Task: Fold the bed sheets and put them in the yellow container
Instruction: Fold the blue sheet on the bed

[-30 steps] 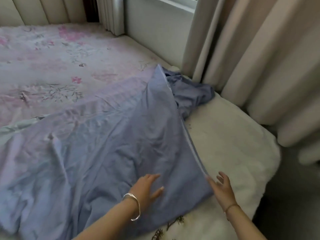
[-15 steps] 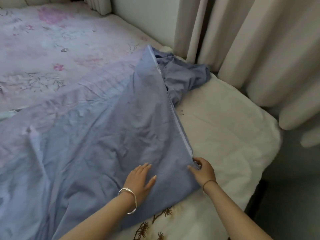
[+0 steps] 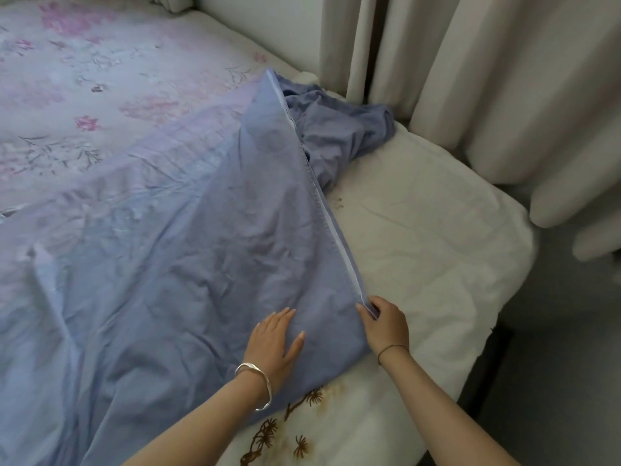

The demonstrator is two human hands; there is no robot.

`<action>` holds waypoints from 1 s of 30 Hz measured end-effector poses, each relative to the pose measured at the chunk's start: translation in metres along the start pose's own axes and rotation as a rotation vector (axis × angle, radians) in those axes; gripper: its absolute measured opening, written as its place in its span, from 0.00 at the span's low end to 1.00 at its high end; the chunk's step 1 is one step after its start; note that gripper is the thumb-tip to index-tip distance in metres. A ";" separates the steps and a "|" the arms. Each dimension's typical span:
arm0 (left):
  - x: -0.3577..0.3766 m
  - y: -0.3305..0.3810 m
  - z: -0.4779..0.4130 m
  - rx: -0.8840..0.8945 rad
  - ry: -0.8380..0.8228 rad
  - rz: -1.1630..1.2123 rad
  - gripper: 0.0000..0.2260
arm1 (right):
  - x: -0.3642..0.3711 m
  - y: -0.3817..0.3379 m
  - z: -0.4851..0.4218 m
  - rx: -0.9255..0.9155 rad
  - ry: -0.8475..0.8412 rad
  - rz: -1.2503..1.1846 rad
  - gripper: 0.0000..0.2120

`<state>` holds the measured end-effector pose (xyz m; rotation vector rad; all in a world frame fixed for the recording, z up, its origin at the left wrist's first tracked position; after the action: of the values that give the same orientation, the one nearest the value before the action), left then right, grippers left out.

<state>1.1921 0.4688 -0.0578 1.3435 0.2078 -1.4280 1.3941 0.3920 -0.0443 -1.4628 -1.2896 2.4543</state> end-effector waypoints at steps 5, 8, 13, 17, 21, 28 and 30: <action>-0.002 0.004 0.006 0.014 0.041 0.104 0.30 | -0.017 -0.020 0.023 -0.234 0.200 -0.079 0.04; 0.001 0.005 0.007 -0.057 0.049 0.430 0.21 | 0.001 -0.031 0.038 -0.325 0.060 -0.126 0.03; 0.004 0.014 -0.002 -0.120 0.059 0.635 0.18 | 0.019 -0.014 0.034 -0.066 -0.097 0.168 0.18; -0.021 0.006 0.000 -0.052 0.238 0.581 0.19 | 0.005 -0.010 0.027 0.024 -0.179 -0.283 0.19; -0.060 -0.014 0.008 0.113 0.433 0.186 0.29 | -0.051 0.075 0.049 0.226 -0.131 -0.482 0.15; -0.002 -0.036 0.012 -0.054 -0.015 -0.159 0.54 | -0.053 0.082 0.041 0.219 -0.115 -0.387 0.07; 0.011 -0.039 0.015 -0.102 -0.082 -0.181 0.59 | -0.061 0.081 0.039 0.242 -0.059 -0.439 0.04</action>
<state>1.1562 0.4657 -0.0818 1.2043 0.3505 -1.5987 1.4311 0.2898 -0.0434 -0.9404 -1.1247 2.2719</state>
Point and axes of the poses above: each hand's wrist, its own z-axis away from the middle knuckle, its own x-axis out of the palm, y = z × x, the point moved 9 cm from there along -z, towards the middle knuckle
